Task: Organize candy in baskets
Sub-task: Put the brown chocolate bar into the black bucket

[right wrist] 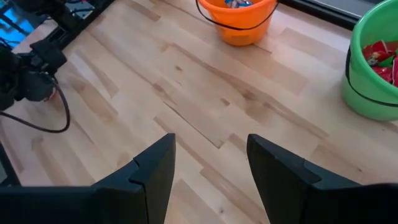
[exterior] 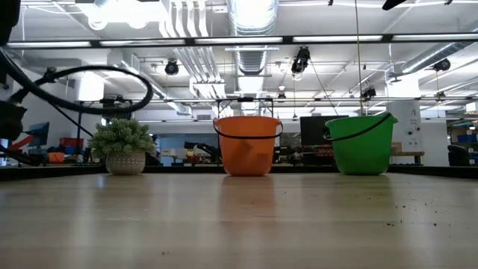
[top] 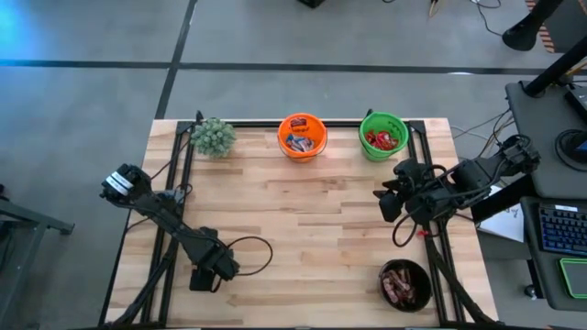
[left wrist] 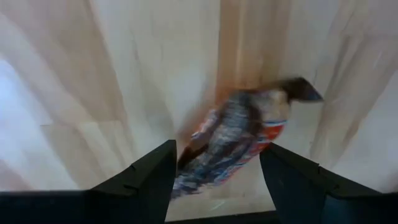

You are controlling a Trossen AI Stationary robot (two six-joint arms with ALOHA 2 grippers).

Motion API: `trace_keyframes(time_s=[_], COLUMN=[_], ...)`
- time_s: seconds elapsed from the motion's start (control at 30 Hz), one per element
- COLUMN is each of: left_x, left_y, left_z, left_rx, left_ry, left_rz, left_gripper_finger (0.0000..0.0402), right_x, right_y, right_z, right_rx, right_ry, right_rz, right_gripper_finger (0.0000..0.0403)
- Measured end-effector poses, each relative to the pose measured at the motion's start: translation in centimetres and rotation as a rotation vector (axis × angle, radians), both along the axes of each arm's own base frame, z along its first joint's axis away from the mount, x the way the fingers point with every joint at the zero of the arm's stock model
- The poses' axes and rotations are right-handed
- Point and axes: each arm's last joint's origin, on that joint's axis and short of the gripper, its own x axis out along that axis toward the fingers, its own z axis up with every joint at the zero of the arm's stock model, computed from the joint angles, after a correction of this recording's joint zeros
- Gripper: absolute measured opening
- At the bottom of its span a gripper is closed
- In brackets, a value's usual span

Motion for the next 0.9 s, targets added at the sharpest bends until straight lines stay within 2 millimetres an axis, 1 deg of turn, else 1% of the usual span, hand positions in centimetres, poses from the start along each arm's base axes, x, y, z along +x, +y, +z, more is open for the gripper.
trace_keyframes(time_s=[0.17,0.23,0.3,0.4,0.57,0.6,0.63,0.77,0.9], left_x=[-0.5,-0.6,-0.8,-0.8,-0.8,-0.8,-0.8,-0.6,-0.3], left_y=[0.2,0.4,0.5,0.5,0.4,0.3,0.3,0.1,-0.3], left_z=[-0.9,-1.1,-1.3,-1.4,-1.2,-1.2,-1.2,-1.0,0.3], left_rx=[-0.05,-0.047,-0.046,-0.05,-0.074,-0.081,-0.088,-0.105,-0.121], left_ry=[0.016,0.024,0.029,0.038,0.047,0.05,0.054,0.064,0.063], left_rz=[0.027,0.045,0.046,0.048,0.04,0.04,0.041,0.041,0.037], left_gripper_finger=[0.0211,0.0203,0.0185,0.0138,0.0031,0.0019,0.0014,0.0022,0.0009], right_x=[0.0,0.0,0.0,0.0,0.0,0.0,0.0,0.0,0.2], right_y=[0.0,0.0,0.0,0.0,0.0,0.0,0.0,0.0,0.1], right_z=[0.0,0.0,0.0,0.0,0.0,0.0,0.0,0.0,0.1], right_rx=[0.001,0.002,0.001,0.0,-0.001,-0.001,-0.001,0.0,-0.009], right_ry=[0.0,0.001,0.001,0.001,0.001,0.001,0.001,0.0,-0.011], right_rz=[0.0,0.001,0.001,0.002,0.002,0.002,0.002,0.002,0.027], right_gripper_finger=[0.0192,0.0192,0.0192,0.0192,0.0192,0.0192,0.0192,0.0192,0.0192])
